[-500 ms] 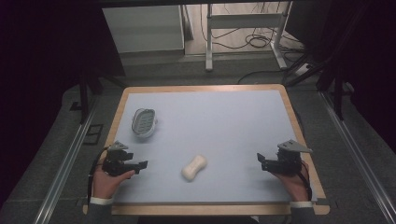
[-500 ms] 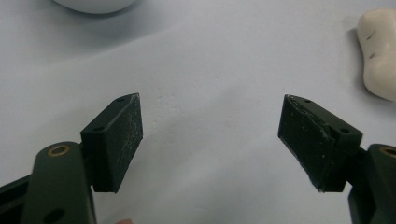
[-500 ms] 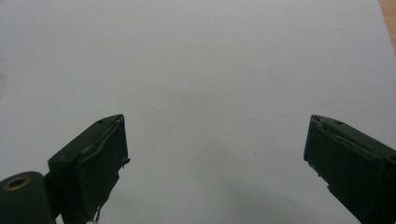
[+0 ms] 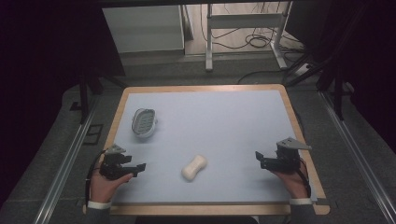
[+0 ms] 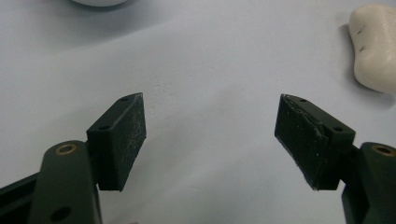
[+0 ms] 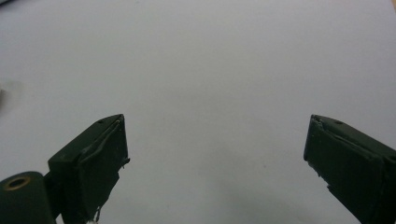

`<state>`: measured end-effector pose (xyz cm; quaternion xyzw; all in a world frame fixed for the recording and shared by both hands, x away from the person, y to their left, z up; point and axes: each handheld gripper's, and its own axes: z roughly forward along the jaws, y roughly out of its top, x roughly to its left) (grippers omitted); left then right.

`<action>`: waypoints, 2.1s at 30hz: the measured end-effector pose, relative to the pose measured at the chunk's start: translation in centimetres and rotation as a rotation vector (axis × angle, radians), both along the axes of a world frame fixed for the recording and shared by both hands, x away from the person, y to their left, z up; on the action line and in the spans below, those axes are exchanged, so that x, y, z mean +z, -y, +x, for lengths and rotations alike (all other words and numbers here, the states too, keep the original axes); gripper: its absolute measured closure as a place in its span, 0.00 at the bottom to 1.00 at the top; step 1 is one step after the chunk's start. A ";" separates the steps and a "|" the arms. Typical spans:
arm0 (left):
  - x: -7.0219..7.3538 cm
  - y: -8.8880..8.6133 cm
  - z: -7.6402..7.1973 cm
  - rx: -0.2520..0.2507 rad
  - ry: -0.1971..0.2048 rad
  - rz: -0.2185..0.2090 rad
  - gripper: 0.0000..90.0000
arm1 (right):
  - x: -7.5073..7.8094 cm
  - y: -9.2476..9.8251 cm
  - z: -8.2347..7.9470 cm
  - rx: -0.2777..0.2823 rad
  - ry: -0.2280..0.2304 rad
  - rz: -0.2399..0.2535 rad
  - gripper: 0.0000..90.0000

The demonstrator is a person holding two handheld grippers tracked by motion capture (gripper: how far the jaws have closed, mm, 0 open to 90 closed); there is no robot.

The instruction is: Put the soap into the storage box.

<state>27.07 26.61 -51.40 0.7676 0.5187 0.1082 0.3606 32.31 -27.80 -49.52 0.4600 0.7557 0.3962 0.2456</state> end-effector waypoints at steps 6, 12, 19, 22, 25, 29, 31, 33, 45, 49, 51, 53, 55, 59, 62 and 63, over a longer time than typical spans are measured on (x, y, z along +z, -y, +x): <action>0.1 0.3 0.0 -0.001 0.002 0.001 0.28 | 0.0 0.4 -0.1 -0.013 0.003 -0.004 0.07; 0.9 1.1 0.1 -0.036 0.017 -0.004 0.29 | 0.4 0.5 -0.7 -0.027 0.079 -0.029 0.10; 1.3 1.3 0.2 -0.029 0.004 -0.015 0.29 | 0.9 0.8 -1.0 -0.032 0.071 -0.013 0.10; 2.1 1.5 0.2 -0.028 -0.001 -0.029 0.29 | 0.9 0.9 -1.0 -0.035 0.066 -0.013 0.10; 3.1 1.8 0.4 -0.035 0.004 -0.009 0.29 | 0.8 0.9 -1.1 -0.035 0.057 -0.016 0.10; 3.8 2.3 0.5 -0.047 0.012 0.001 0.29 | 0.7 0.8 -1.1 -0.034 0.054 -0.025 0.10; 4.3 3.0 0.7 -0.066 0.010 0.010 0.29 | 0.7 0.8 -1.1 -0.034 0.051 -0.030 0.10; 4.5 3.2 0.8 -0.072 0.003 0.014 0.29 | 0.6 0.8 -1.1 -0.033 0.047 -0.032 0.10; 5.9 5.9 1.7 -0.149 0.000 0.071 0.29 | 0.5 0.7 -1.0 -0.027 0.038 -0.048 0.10; 5.8 6.4 2.0 -0.156 -0.011 0.079 0.29 | 0.4 0.7 -1.0 -0.026 0.037 -0.053 0.10; 5.8 6.7 2.0 -0.162 -0.017 0.087 0.28 | 0.3 0.6 -1.0 -0.028 0.033 -0.056 0.10; 5.9 6.9 2.0 -0.170 -0.019 0.096 0.28 | 0.3 0.4 -1.1 -0.028 0.029 -0.063 0.10; 6.2 7.4 2.0 -0.181 -0.014 0.103 0.28 | 0.3 0.4 -1.1 -0.025 0.031 -0.070 0.10; 6.4 8.5 2.3 -0.202 -0.018 0.112 0.28 | 0.2 0.2 -1.0 -0.023 0.025 -0.085 0.10; 6.2 9.2 2.5 -0.217 -0.027 0.117 0.28 | 0.1 0.2 -1.0 -0.028 0.022 -0.087 0.10; 6.1 9.5 2.5 -0.223 -0.031 0.121 0.28 | 0.1 0.3 -0.9 -0.029 0.022 -0.088 0.10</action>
